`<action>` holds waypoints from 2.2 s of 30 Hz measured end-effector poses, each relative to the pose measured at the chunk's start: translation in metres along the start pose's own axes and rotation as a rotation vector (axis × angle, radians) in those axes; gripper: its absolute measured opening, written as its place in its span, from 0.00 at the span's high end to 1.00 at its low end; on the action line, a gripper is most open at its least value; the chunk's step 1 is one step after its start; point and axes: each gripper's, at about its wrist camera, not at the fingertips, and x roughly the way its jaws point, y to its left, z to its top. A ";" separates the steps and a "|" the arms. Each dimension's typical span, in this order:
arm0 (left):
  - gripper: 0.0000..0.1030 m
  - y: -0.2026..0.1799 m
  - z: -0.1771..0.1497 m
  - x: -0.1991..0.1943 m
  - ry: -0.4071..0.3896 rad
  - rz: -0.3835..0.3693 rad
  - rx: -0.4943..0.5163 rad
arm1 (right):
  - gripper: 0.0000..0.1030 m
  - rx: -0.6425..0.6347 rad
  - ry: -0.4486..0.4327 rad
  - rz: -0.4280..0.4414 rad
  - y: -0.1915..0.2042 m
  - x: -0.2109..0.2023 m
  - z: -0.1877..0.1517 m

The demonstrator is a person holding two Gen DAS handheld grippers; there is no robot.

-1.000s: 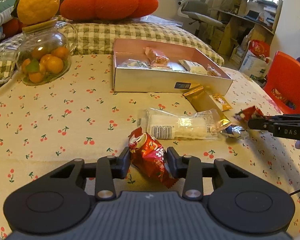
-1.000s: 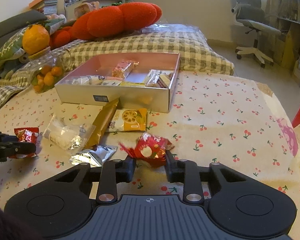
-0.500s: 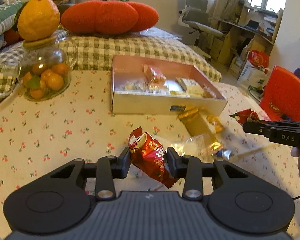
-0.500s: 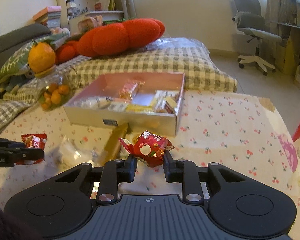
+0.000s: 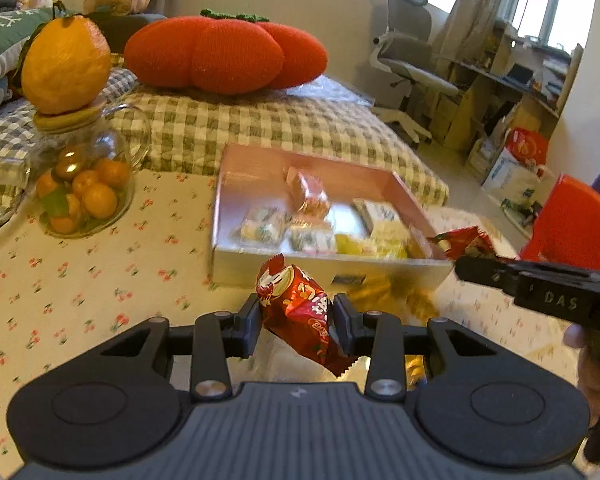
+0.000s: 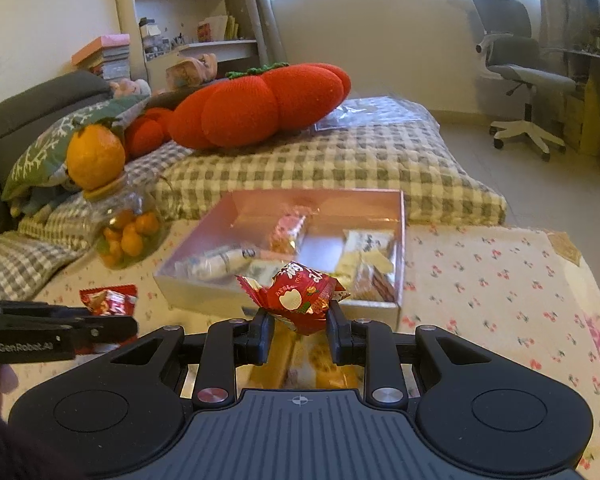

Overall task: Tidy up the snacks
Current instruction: 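Carry both held candies into the tray and open both tools, then move both open tools back toward the clear bread bag and silver candy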

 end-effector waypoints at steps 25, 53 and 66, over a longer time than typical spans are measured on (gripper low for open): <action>0.66 0.007 0.084 0.122 0.064 0.107 -0.011 | 0.75 0.351 0.049 0.071 -0.050 0.094 0.037; 0.15 -0.003 0.085 0.100 0.043 0.157 0.058 | 0.25 0.323 0.066 0.036 -0.042 0.070 0.044; 0.04 -0.007 0.051 0.049 0.073 0.164 0.049 | 0.13 0.252 0.094 -0.015 -0.021 0.020 0.036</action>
